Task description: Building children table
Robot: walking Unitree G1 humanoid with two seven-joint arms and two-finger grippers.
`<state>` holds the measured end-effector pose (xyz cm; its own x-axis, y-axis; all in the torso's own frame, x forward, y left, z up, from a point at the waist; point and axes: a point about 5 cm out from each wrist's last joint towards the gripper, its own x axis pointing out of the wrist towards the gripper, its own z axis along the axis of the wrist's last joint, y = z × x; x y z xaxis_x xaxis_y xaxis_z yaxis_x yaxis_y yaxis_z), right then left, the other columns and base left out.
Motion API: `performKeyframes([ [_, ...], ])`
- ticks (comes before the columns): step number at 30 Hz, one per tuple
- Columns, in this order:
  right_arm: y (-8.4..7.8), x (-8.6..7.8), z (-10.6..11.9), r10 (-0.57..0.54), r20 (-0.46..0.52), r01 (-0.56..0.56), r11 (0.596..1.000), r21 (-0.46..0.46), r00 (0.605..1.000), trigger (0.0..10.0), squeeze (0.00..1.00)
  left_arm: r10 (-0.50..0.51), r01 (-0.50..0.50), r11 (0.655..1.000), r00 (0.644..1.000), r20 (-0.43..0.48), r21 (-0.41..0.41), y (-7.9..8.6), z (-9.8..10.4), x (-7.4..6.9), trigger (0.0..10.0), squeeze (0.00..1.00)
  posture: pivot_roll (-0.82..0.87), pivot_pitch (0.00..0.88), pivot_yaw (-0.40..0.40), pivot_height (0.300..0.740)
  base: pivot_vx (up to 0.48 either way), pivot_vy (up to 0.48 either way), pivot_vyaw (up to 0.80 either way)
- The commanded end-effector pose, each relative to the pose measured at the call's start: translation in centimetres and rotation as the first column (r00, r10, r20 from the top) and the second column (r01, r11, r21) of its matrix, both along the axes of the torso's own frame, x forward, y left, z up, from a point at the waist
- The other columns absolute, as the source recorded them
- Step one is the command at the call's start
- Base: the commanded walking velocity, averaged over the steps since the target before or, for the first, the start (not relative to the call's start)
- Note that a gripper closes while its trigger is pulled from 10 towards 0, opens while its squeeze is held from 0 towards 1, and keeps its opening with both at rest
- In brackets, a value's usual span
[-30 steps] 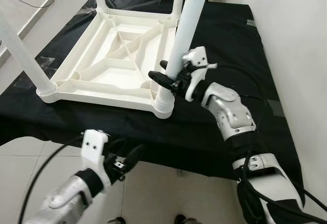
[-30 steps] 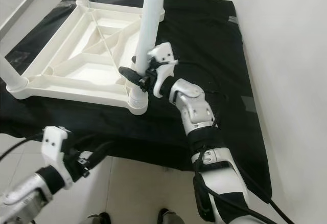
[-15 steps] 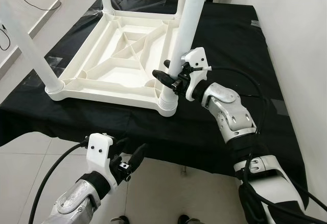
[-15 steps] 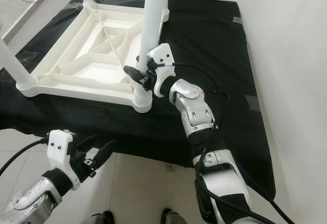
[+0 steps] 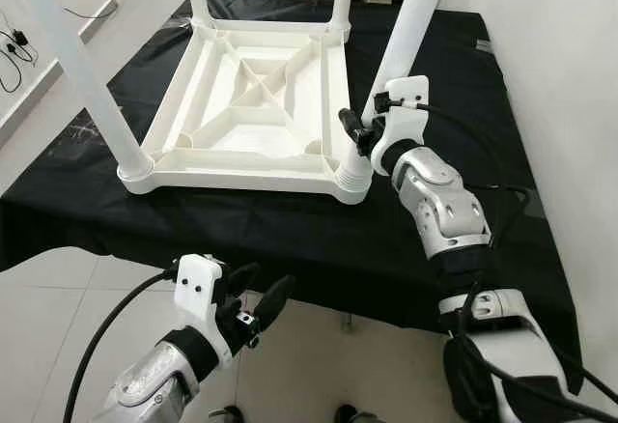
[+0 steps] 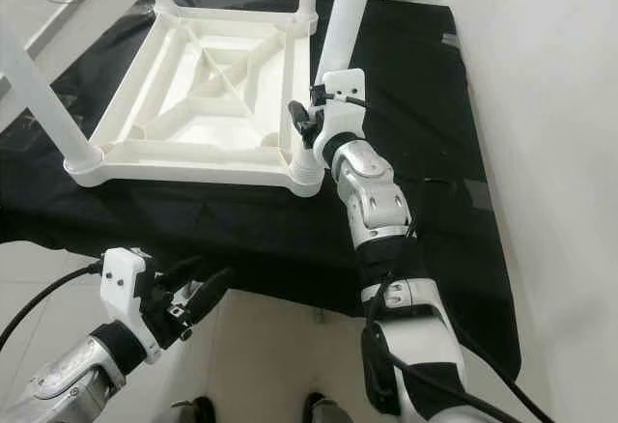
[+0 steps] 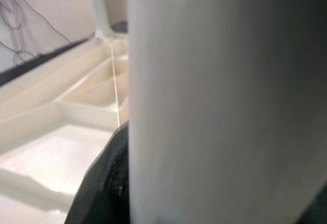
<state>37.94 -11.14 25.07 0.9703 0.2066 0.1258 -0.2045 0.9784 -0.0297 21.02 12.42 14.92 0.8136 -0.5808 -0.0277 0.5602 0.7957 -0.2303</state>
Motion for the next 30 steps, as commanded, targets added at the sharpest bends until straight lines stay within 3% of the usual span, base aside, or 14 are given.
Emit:
performKeyframes([
  [1,-0.5,-0.3,-2.8,-0.085,-0.100,0.074,0.992,-0.103,0.991,0.0,0.00,-0.011,0.011,1.000,0.999,-0.033,0.000,0.0,-0.6,-0.1,10.0,0.00,0.01,0.281,-0.080,0.740,0.000,0.000,0.00],
  [6,1.6,-1.4,-3.7,-0.049,-0.131,0.043,0.998,-0.045,0.990,0.0,0.00,-0.011,0.010,1.000,1.000,-0.030,-0.017,-0.2,-0.4,-0.2,10.0,0.00,0.01,0.297,-0.076,0.740,0.000,0.000,0.00],
  [7,2.3,-1.4,-3.6,0.003,-0.139,-0.008,0.999,-0.031,0.990,3.0,0.00,-0.012,0.011,1.000,0.999,-0.030,-0.020,-0.2,-0.4,-0.2,10.0,0.00,0.01,0.297,-0.077,0.740,0.000,0.000,0.00],
  [9,2.8,-1.5,-3.5,0.030,-0.148,-0.034,0.999,-0.022,0.989,3.0,0.00,-0.014,0.013,1.000,0.999,-0.030,-0.022,-0.2,-0.4,-0.3,10.0,0.00,0.01,0.297,-0.077,0.740,0.000,0.000,0.00],
  [10,3.6,-1.6,-3.1,0.108,-0.137,-0.110,0.994,-0.012,0.985,10.0,0.00,-0.017,0.017,1.000,0.999,-0.030,-0.026,-0.3,-0.4,-0.3,10.0,0.00,0.01,0.300,-0.081,0.740,0.000,0.000,0.00],
  [12,4.1,-1.7,-2.7,0.165,-0.121,-0.165,0.986,0.011,0.979,10.0,0.00,-0.020,0.019,0.999,0.999,-0.030,-0.029,-0.3,-0.4,-0.3,10.0,0.00,0.01,0.300,-0.081,0.740,0.000,0.000,0.00],
  [13,4.6,-1.8,-1.7,0.270,-0.074,-0.267,0.963,0.040,0.960,10.0,1.00,-0.023,0.022,0.999,0.999,-0.029,-0.032,-0.4,-0.4,-0.3,10.0,0.00,0.01,0.303,-0.084,0.740,0.000,0.000,0.00],
  [18,5.2,-2.7,1.0,0.534,0.056,-0.537,0.838,0.098,0.844,10.0,1.00,-0.026,0.025,0.999,0.999,-0.027,-0.035,-0.4,-0.3,-0.3,10.0,0.00,0.01,0.306,-0.086,0.740,0.000,0.000,0.00],
  [19,4.4,-2.9,2.6,0.646,0.118,-0.652,0.758,0.024,0.754,10.0,0.36,-0.028,0.027,0.999,0.999,-0.026,-0.036,-0.5,-0.3,-0.4,10.0,0.00,0.02,0.313,-0.086,0.740,0.000,0.000,0.00],
  [21,3.8,-3.0,3.2,0.697,0.125,-0.698,0.715,-0.045,0.706,10.0,0.36,-0.030,0.029,0.999,0.999,-0.024,-0.036,-0.5,-0.2,-0.5,10.0,0.00,0.02,0.313,-0.086,0.740,0.000,0.000,0.00],
  [22,3.6,-2.9,3.3,0.742,0.109,-0.736,0.671,-0.097,0.662,10.0,0.00,-0.031,0.030,0.999,0.999,-0.024,-0.037,-0.5,-0.2,-0.6,10.0,0.00,0.02,0.316,-0.085,0.740,0.000,0.000,0.00],
  [28,3.4,-2.6,2.7,0.863,0.022,-0.846,0.500,-0.187,0.505,10.0,0.00,-0.040,0.039,0.998,0.999,-0.028,-0.041,-0.5,0.0,-0.9,10.0,0.00,0.03,0.332,-0.083,0.740,0.000,0.000,0.00],
  [29,3.4,-2.4,2.6,0.879,0.012,-0.863,0.471,-0.184,0.477,4.7,0.00,-0.043,0.042,0.998,0.999,-0.029,-0.043,-0.5,0.0,-1.0,10.0,0.00,0.03,0.340,-0.082,0.740,0.000,0.000,0.00],
  [30,3.4,-2.4,2.6,0.879,0.012,-0.863,0.471,-0.184,0.477,4.7,0.00,-0.043,0.042,0.998,0.999,-0.029,-0.043,-0.5,0.0,-1.0,10.0,0.00,0.03,0.340,-0.082,0.740,0.000,0.000,0.00],
])
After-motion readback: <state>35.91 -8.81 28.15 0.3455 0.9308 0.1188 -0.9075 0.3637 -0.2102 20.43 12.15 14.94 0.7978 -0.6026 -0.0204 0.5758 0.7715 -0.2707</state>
